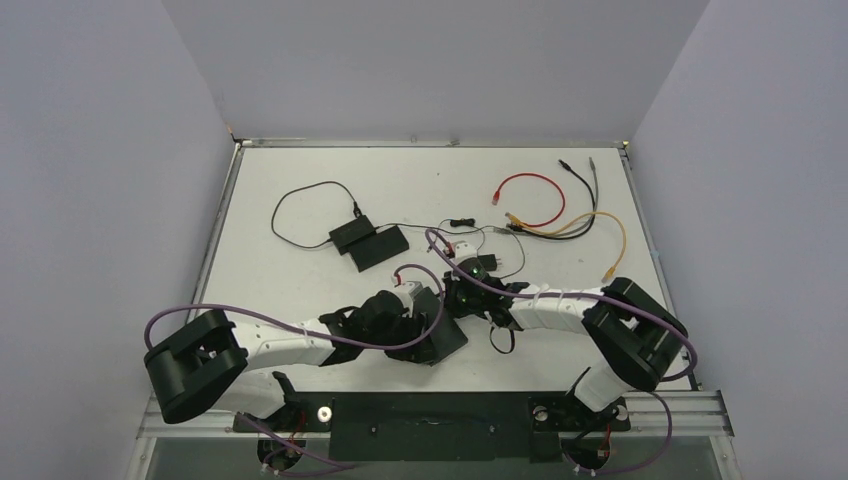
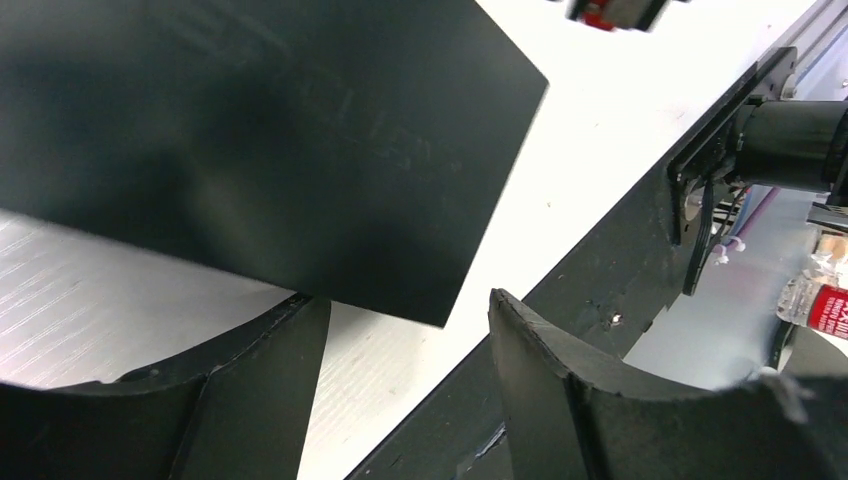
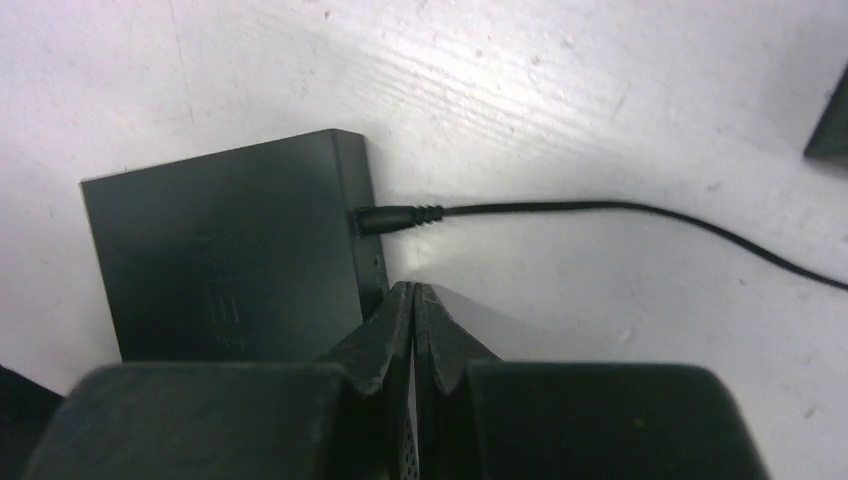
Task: Insert the plug into the switch port
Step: Adjust the switch port at the center of the board.
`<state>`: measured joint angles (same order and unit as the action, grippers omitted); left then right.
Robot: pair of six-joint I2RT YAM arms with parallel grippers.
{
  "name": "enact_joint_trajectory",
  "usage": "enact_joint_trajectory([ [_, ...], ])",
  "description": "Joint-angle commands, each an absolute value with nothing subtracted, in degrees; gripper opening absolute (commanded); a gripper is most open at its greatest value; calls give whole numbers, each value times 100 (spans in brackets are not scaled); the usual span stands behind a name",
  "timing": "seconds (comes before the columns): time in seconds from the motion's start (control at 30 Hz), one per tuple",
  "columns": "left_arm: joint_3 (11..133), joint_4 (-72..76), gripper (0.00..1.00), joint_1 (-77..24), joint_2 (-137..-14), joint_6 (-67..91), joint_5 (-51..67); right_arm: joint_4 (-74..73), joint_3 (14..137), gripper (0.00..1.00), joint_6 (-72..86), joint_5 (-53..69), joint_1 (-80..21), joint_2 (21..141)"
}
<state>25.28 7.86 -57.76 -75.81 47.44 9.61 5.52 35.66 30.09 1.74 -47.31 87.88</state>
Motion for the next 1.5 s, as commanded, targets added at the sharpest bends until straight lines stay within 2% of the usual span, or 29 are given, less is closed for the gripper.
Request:
enact_joint_trajectory([
  [0.0,2872,1623,57,-5835,-7821,4816,1004,522,4177,0,2675,659,-4777,9163],
  [0.23,3332,2248,57,-5832,-8472,4800,1116,-336,5427,0,1834,1086,-4634,9838],
  [0.33,3588,2478,57,-5832,-8769,4813,1093,-474,5454,0,1836,1017,-4394,9753],
  [0.5,3864,2647,57,-5819,-9017,4702,1184,-953,5275,0,1699,-188,-4164,8926],
  [0.53,3883,2633,57,-5818,-9020,4660,1238,-986,5230,4,1695,-331,-4157,8800],
  [0.63,3950,2384,57,-5828,-8903,4599,1429,-999,4907,7,1780,-711,-4149,8119],
  [0.83,3841,1727,57,-5845,-8081,4487,1647,-912,4251,7,2109,-619,-4152,7233],
  [1.03,4056,281,60,-5779,-7374,3833,490,-582,3379,2,2558,-461,-4281,6486],
  [1.17,4251,81,62,-5490,-7400,3537,328,-435,2893,0,2812,-535,-4566,6083],
  [1.37,4390,474,62,-4546,-7858,3551,983,-313,2203,0,3209,-640,-5221,5412],
  [1.47,4565,682,62,-4395,-8208,3461,1063,110,1874,0,3388,-422,-5421,5205],
])
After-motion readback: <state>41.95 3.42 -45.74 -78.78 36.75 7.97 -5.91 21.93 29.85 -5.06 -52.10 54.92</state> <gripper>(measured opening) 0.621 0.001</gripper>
